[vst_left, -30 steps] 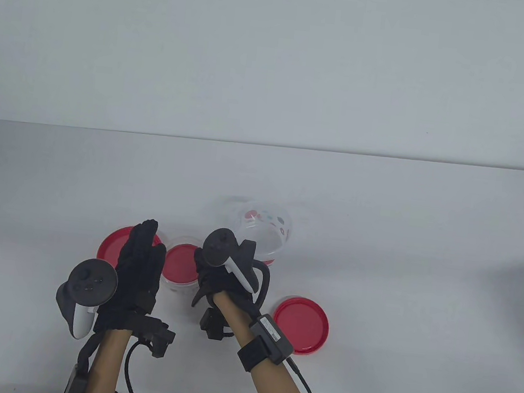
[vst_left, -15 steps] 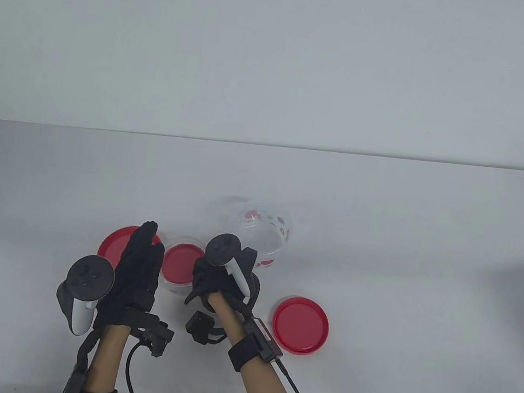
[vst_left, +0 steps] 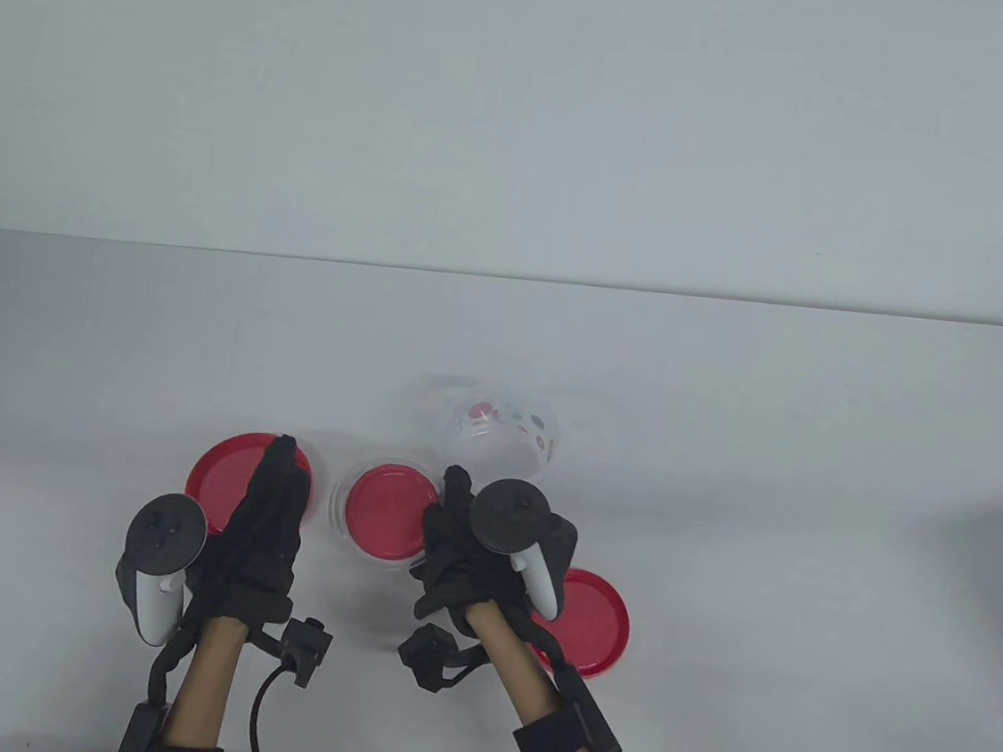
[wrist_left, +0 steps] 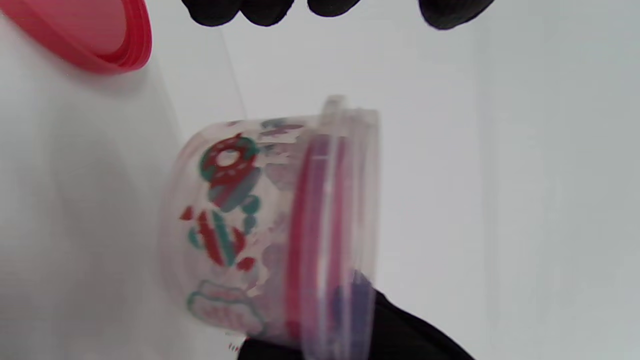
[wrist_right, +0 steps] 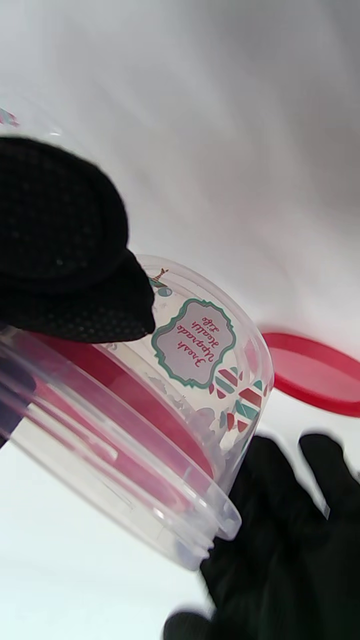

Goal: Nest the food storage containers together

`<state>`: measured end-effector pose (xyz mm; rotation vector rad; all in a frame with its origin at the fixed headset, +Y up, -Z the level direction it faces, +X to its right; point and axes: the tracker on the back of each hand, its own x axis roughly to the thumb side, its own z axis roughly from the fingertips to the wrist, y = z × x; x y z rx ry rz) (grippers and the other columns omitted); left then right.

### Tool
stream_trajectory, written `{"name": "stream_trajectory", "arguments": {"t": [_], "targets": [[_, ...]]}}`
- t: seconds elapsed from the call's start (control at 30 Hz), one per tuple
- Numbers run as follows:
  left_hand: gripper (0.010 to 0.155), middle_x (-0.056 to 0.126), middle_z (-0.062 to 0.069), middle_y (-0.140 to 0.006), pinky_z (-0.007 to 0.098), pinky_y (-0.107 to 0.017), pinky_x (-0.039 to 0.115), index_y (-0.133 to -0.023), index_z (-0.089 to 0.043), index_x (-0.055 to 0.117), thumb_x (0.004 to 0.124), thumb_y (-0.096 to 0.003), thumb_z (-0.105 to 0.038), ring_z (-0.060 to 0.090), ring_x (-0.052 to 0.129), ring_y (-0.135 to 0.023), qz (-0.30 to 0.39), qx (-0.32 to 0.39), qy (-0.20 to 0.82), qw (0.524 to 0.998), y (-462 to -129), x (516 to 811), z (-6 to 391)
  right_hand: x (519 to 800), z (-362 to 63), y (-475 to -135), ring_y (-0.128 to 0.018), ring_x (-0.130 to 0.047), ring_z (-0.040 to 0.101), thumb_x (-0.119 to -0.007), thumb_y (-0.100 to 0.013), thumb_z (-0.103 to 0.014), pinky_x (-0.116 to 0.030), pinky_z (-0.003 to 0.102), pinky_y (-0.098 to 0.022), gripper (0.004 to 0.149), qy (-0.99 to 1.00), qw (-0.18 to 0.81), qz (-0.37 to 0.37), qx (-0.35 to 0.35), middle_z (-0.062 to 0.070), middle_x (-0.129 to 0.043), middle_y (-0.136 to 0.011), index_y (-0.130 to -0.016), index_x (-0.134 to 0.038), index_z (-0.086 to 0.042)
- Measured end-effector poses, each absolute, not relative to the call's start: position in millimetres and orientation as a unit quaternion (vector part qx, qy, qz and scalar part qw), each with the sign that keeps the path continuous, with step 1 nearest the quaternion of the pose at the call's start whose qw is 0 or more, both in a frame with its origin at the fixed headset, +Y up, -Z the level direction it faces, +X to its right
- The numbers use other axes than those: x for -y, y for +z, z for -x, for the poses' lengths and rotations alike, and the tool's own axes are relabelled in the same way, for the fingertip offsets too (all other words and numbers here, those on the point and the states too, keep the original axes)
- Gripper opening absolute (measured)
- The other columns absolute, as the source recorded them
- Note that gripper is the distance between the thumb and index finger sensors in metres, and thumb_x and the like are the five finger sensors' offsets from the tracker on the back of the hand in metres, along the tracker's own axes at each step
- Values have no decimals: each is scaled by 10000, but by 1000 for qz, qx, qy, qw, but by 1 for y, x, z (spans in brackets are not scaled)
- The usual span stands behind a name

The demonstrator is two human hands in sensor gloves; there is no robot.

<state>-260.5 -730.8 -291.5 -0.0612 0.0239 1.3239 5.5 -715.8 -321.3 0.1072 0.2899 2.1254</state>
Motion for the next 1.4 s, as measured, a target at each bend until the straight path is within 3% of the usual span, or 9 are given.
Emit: {"name": "stream_trajectory", "arguments": {"t": [0.23, 0.43, 0.63, 0.87, 1.0, 1.1, 1.17, 1.3, 1.4], "targets": [[855, 43, 244, -1248, 703, -743, 349, -1203, -217, 13, 433, -619, -678, 542, 282, -1125, 172, 76, 713, 675, -273, 743, 217, 709, -39, -299, -430, -923, 281, -558, -633, -225, -835, 340, -275, 591, 845, 516, -87, -112, 305, -501, -1049, -1105, -299, 18], [914, -55, 258, -1183, 692, -736, 423, -1137, -249, -127, 449, -605, -719, 538, 331, -1113, 246, 108, 719, 642, -273, 753, 198, 719, -46, -288, -424, -926, 274, -554, -632, -221, -836, 340, -270, 587, 839, 520, -105, -118, 313, -508, -1040, -1101, -306, 29], [1004, -32, 275, -1185, 676, -754, 414, -1094, -183, -179, 521, -607, -713, 503, 368, -1121, 297, 120, 691, 648, -274, 754, 196, 713, -47, -287, -413, -928, 274, -557, -631, -220, -836, 341, -261, 576, 874, 461, -113, -105, 307, -540, -1032, -1103, -335, 24], [977, 58, 245, -1210, 624, -766, 459, -1110, -161, -166, 484, -620, -701, 480, 464, -1067, 252, 103, 741, 614, -275, 754, 197, 701, -74, -294, -596, -876, 377, -569, -651, -351, -803, 449, -377, 588, 841, 518, -125, -90, 304, -582, -1042, -1115, -444, -12], [970, 32, 249, -1203, 624, -770, 444, -1102, -163, -186, 463, -626, -704, 480, 446, -1071, 255, 104, 746, 606, -275, 755, 195, 708, -115, -307, -667, -860, 391, -614, -638, -368, -800, 434, -383, 576, 902, 419, -99, -25, 276, -655, -1012, -1097, -526, -30], [966, 8, 248, -1198, 627, -773, 429, -1094, -165, -198, 457, -629, -702, 495, 427, -1069, 269, 108, 749, 596, -275, 758, 191, 728, -144, -315, -730, -814, 419, -616, -645, -374, -787, 432, -408, 566, 950, 287, -77, -99, 281, -618, -1034, -1096, -545, -39], [964, 8, 251, -1196, 628, -772, 428, -1094, -164, -196, 457, -630, -701, 495, 426, -1068, 270, 104, 749, 596, -274, 759, 190, 737, -155, -322, -784, -751, 430, -633, -638, -372, -754, 445, -462, 565, 973, 206, -47, -98, 264, -593, -1052, -1093, -546, -48], [963, 8, 254, -1195, 626, -771, 432, -1095, -160, -195, 452, -631, -702, 496, 429, -1066, 264, 102, 752, 595, -273, 758, 191, 749, -158, -324, -934, -513, 486, -662, -635, -360, -565, 578, -629, 561, 970, 179, -28, -164, 252, -424, -1125, -1092, -534, -61], [961, 1, 254, -1193, 625, -772, 432, -1092, -158, -203, 442, -634, -703, 497, 427, -1065, 267, 106, 765, 576, -273, 758, 190, 760, -157, -326, -956, -437, 506, -683, -629, -341, -492, 617, -650, 566, 965, 172, -15, -197, 260, -373, -1131, -1087, -525, -50]]}}
